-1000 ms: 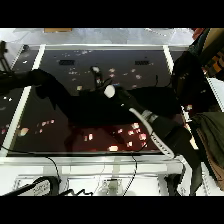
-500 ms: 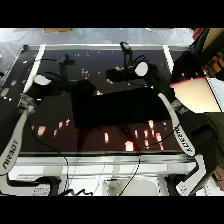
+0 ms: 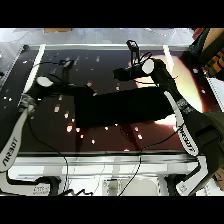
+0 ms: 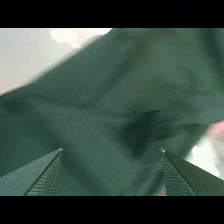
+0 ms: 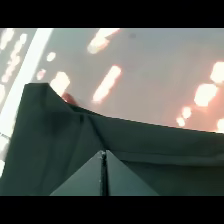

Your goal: Fold the clothes and pants, and hang the long-sleeved shirts on hangers.

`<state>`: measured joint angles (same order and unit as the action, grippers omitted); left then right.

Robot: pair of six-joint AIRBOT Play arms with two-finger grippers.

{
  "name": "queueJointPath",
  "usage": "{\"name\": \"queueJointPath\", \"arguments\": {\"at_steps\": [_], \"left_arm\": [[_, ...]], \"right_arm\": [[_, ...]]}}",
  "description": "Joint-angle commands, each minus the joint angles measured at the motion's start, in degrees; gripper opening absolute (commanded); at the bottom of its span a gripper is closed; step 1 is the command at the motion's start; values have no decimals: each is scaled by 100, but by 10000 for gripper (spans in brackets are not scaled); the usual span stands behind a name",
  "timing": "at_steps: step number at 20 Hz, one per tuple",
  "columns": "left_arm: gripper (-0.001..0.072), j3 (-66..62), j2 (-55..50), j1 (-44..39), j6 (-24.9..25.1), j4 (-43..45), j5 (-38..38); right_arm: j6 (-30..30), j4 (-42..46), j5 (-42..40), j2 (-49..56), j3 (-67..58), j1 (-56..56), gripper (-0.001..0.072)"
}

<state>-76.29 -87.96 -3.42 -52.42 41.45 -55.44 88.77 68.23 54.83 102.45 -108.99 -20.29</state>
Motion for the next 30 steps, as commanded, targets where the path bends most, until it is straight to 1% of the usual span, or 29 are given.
{"name": "queueJointPath", "arguments": {"at_steps": [1, 2, 4, 5, 6, 7, 12, 15, 16, 20, 21, 22, 23, 24, 25, 26, 27, 28, 30], "left_arm": [[562, 11, 61, 1034, -289, 1154, -680], [497, 55, -11, 1329, -286, 1163, -892], [501, 149, -238, 1725, -282, 1165, -1099], [526, 173, -382, 1836, -284, 1163, -1167], [589, 175, -557, 1899, -286, 1150, -1237], [617, 177, -741, 1906, -286, 1054, -1285], [616, 177, -1585, 1615, -282, 254, -1161], [614, 177, -1880, 1353, -264, 136, -1117], [590, 170, -1880, 1279, -262, 138, -1075], [589, 170, -1880, 918, -267, 136, -883], [563, 170, -1880, 824, -264, 136, -846], [465, 170, -1880, 750, -262, 140, -837], [406, 170, -1880, 688, -264, 155, -837], [402, 170, -1880, 662, -264, 175, -841], [290, 170, -1880, 651, -262, 181, -841], [154, 170, -1880, 658, -262, 184, -844], [36, 168, -1878, 699, -264, 179, -863], [10, 166, -1873, 743, -264, 179, -898], [8, 164, -1792, 841, -267, 197, -1080]], "right_arm": [[4, 328, 15, 0, -2, 7, 19], [7, 321, 0, 13, -2, 7, 19], [9, 302, -48, 24, 22, -31, 19], [7, 304, -50, 24, 26, -48, 18], [7, 295, -48, 24, 26, -83, 19], [7, 297, -55, 24, 26, -90, 19], [9, 271, -68, 24, 26, -142, 19], [11, 245, -63, 22, 26, -190, 19], [11, 236, -66, 22, 26, -208, 19], [11, 219, -76, 22, 26, -232, 19], [9, 219, -74, 22, 26, -232, 19], [11, 219, -72, 22, 26, -232, 19], [9, 221, -68, 22, 26, -232, 19], [9, 221, -68, 22, 26, -232, 19], [9, 221, -63, 22, 26, -232, 19], [9, 221, -59, 22, 26, -232, 19], [9, 223, -57, 22, 26, -232, 19], [9, 234, -57, 22, 26, -232, 18], [7, 273, -57, 22, 26, -232, 19]]}}
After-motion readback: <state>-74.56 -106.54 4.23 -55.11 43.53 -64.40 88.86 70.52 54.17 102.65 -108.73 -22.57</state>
